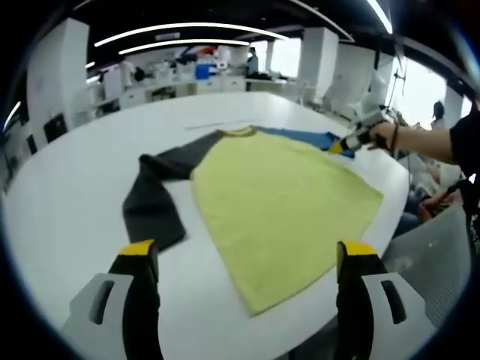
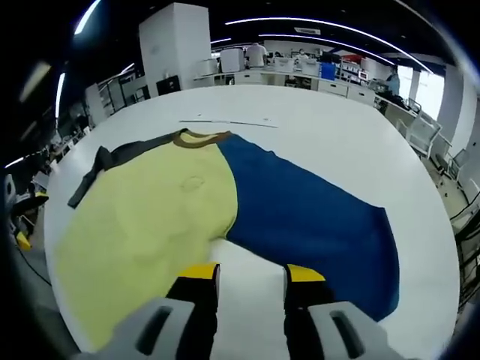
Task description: Fold the garment on the visible template until the final outline fits inside the template.
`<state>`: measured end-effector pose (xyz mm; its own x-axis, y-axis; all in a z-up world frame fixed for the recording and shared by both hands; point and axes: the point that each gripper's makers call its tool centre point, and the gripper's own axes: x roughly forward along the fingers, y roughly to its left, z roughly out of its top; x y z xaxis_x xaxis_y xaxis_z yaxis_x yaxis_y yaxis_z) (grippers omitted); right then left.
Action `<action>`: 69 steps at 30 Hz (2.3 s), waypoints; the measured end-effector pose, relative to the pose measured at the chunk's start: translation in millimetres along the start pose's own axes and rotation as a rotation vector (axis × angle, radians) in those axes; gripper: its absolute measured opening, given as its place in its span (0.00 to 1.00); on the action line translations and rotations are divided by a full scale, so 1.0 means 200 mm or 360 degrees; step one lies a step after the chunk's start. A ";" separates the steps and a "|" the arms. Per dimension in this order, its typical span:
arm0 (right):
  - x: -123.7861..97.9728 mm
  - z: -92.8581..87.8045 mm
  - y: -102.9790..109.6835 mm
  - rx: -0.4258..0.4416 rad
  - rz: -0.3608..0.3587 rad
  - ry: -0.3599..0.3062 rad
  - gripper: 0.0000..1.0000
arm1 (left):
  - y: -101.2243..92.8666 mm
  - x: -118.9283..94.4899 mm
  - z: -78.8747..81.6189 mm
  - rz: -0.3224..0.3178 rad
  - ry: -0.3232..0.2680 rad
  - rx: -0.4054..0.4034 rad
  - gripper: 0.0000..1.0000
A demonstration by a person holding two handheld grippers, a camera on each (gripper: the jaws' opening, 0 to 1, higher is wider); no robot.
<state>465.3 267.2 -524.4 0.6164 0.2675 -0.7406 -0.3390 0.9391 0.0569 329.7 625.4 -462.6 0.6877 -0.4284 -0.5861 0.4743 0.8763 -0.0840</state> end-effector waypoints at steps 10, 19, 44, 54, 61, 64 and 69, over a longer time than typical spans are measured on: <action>0.01 0.01 0.07 -0.0008 0.0056 -0.0017 0.30 | 0.00 0.00 -0.01 -0.0003 0.0011 0.0000 0.94; 0.01 0.00 0.13 -0.0027 0.0101 -0.0007 0.26 | -0.01 0.01 -0.02 -0.0007 0.0028 -0.0010 0.93; 0.03 -0.09 0.16 -0.0158 0.0128 0.0090 0.00 | 0.01 0.00 -0.04 0.0013 0.0035 -0.0033 0.89; -0.02 -0.11 0.06 -0.0025 -0.0009 0.0081 0.00 | 0.02 0.00 -0.03 0.0017 0.0022 -0.0036 0.88; -0.04 -0.13 0.06 0.0107 -0.0033 0.0072 0.00 | 0.01 0.00 -0.04 0.0013 0.0030 -0.0029 0.87; -0.04 -0.13 0.06 0.0123 -0.0046 0.0071 0.00 | 0.01 0.00 -0.03 0.0012 0.0027 -0.0025 0.87; -0.04 -0.13 0.06 0.0136 -0.0053 0.0071 0.00 | 0.02 -0.01 -0.03 0.0018 0.0020 -0.0027 0.87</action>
<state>437.6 271.0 -536.5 0.5936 0.2276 -0.7719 -0.2556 0.9628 0.0874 326.9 630.0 -466.8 0.6860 -0.4158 -0.5971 0.4570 0.8848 -0.0911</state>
